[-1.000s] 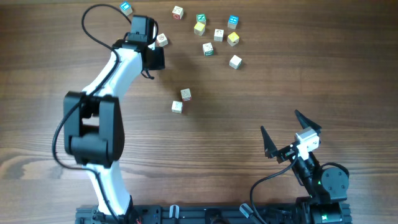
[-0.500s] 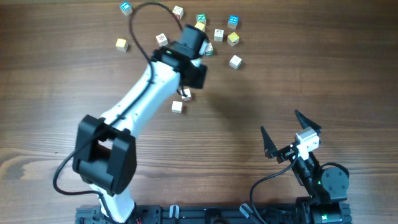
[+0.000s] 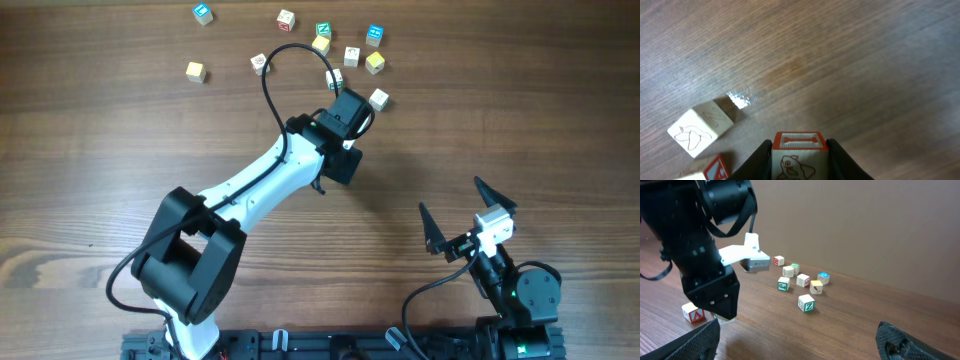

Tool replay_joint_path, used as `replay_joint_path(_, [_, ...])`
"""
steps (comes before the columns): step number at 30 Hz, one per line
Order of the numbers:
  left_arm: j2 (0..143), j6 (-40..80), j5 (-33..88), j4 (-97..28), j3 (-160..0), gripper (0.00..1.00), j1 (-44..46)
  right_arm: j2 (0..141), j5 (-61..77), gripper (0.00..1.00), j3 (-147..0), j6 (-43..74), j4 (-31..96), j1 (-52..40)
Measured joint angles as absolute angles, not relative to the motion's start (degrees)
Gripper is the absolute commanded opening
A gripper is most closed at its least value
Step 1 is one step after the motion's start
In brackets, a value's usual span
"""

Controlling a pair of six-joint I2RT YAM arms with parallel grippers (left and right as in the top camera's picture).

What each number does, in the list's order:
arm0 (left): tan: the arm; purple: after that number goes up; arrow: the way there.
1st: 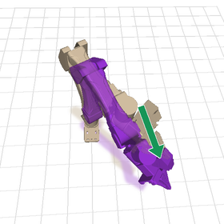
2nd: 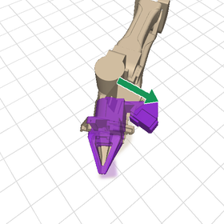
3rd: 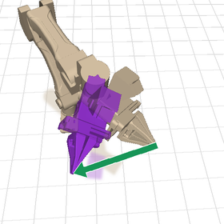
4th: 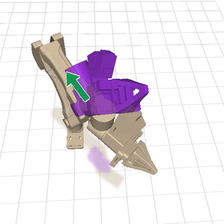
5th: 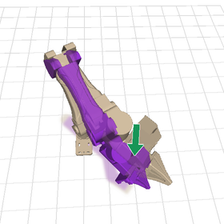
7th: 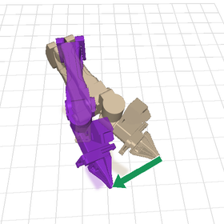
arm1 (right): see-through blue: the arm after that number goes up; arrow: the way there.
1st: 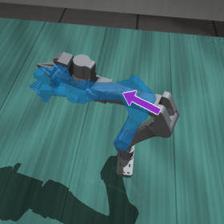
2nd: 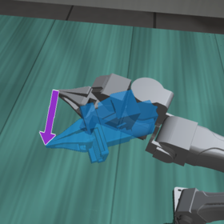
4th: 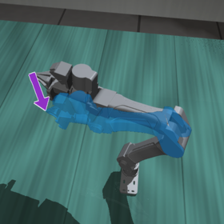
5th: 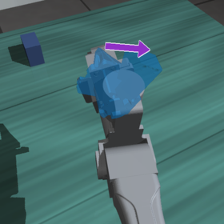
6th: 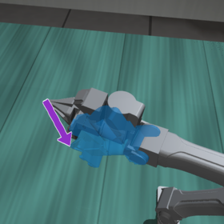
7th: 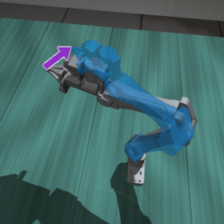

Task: Form a circle
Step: 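Carry the held block to the center cluster and set it down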

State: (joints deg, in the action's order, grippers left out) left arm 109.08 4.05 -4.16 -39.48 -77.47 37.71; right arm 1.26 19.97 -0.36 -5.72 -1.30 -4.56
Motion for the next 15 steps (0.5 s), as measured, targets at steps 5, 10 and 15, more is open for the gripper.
replay_joint_path(5, [109.1,1.7,-6.2,-35.5,-74.8,0.28,37.7,1.3,20.0,0.99,-0.4,-5.7,-1.3,-4.6])
replay_joint_path(10, [109.1,-0.9,-6.6,-34.1,-73.6,0.27,37.7,1.3,20.0,1.0,-0.4,-5.7,-1.3,-4.6])
replay_joint_path(15, [109.1,-1.5,-6.7,-32.8,-73.5,0.27,37.4,1.3,20.0,1.0,-0.4,-5.7,-1.3,-4.6])
